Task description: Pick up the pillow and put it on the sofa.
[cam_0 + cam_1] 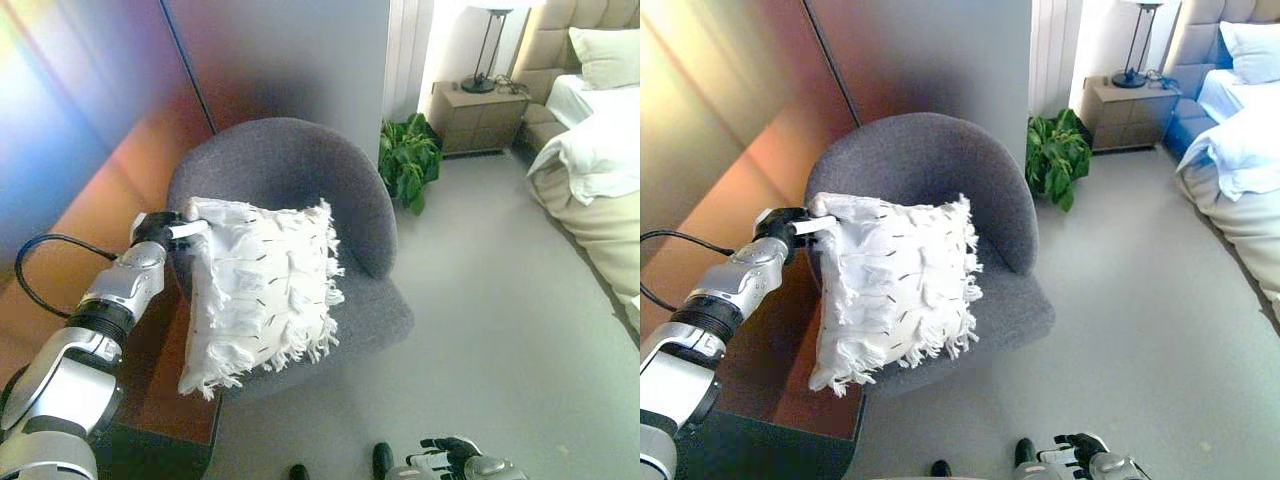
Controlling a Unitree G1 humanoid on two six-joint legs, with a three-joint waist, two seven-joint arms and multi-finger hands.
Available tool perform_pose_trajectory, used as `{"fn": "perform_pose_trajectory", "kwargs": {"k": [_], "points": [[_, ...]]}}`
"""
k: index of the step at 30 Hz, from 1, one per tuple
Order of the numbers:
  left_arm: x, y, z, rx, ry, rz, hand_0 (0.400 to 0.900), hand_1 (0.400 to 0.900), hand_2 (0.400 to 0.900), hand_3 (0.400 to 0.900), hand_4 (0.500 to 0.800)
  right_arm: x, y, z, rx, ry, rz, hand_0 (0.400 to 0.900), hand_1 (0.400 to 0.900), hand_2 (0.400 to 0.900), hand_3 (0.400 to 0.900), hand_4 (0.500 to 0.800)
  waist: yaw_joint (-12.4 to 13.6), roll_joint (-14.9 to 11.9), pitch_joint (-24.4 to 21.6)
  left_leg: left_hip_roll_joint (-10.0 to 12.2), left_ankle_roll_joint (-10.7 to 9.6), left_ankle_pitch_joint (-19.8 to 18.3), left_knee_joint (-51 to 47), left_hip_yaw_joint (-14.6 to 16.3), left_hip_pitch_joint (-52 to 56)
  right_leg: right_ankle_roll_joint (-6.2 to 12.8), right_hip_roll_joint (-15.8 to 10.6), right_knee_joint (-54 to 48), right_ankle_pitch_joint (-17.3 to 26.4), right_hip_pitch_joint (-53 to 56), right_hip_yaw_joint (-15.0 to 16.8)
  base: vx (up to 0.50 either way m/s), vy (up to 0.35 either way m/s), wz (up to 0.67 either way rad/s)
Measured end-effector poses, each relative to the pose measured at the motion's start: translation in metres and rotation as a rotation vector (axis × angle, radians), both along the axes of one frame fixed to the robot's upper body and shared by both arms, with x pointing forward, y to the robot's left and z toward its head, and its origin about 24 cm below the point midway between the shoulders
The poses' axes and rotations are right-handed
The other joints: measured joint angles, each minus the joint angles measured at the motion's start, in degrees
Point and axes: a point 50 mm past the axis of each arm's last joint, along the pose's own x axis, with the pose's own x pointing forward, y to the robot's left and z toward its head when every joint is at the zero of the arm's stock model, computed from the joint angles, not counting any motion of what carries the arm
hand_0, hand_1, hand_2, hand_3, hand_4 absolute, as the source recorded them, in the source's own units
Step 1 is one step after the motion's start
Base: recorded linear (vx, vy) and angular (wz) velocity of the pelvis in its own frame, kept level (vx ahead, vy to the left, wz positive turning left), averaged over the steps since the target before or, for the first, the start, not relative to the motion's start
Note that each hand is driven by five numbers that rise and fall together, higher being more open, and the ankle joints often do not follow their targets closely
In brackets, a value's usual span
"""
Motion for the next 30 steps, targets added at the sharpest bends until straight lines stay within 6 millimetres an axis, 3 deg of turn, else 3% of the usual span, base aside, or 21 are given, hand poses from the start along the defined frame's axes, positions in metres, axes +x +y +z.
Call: {"fn": "perform_pose_trajectory", "kwargs": {"k": [8, 17, 30], "points": [[-0.003, 0.011, 0.001, 0.017, 0.018, 0.038, 0.9, 0.9, 0.9, 0.9, 0.8, -0.005, 0.001, -0.001, 0.003, 0.009, -0.001, 0.9, 0.9, 0.9, 0.9, 0.8, -0.1, -1.1, -0.7, -0.1, 0.0, 0.0, 0.0, -0.4, -0.3, 0.15, -0.1, 0.0, -0.2, -0.1, -0.3, 0.0, 0.0, 0.0], [0.011, 0.009, 0.044, 0.039, -0.106, 0.039, 0.9, 0.9, 0.9, 0.9, 0.8, -0.01, -0.001, -0.002, 0.001, 0.017, -0.002, 0.9, 0.9, 0.9, 0.9, 0.8, -0.1, -0.7, -2.0, -0.1, 0.0, -0.1, 0.0, -0.4, -0.4, 0.17, -0.1, 0.0, -0.2, -0.1, -0.4, 0.0, 0.0, 0.0], [0.012, 0.01, 0.049, 0.034, -0.13, 0.039, 0.9, 0.9, 0.9, 0.9, 0.8, -0.012, -0.003, -0.002, -0.003, 0.016, -0.002, 0.9, 0.9, 0.9, 0.9, 0.8, -0.1, -0.2, -2.4, -0.1, 0.0, 0.0, 0.0, -0.4, -0.3, 0.18, -0.1, 0.0, -0.2, -0.1, -0.4, 0.0, 0.0, 0.0]]}}
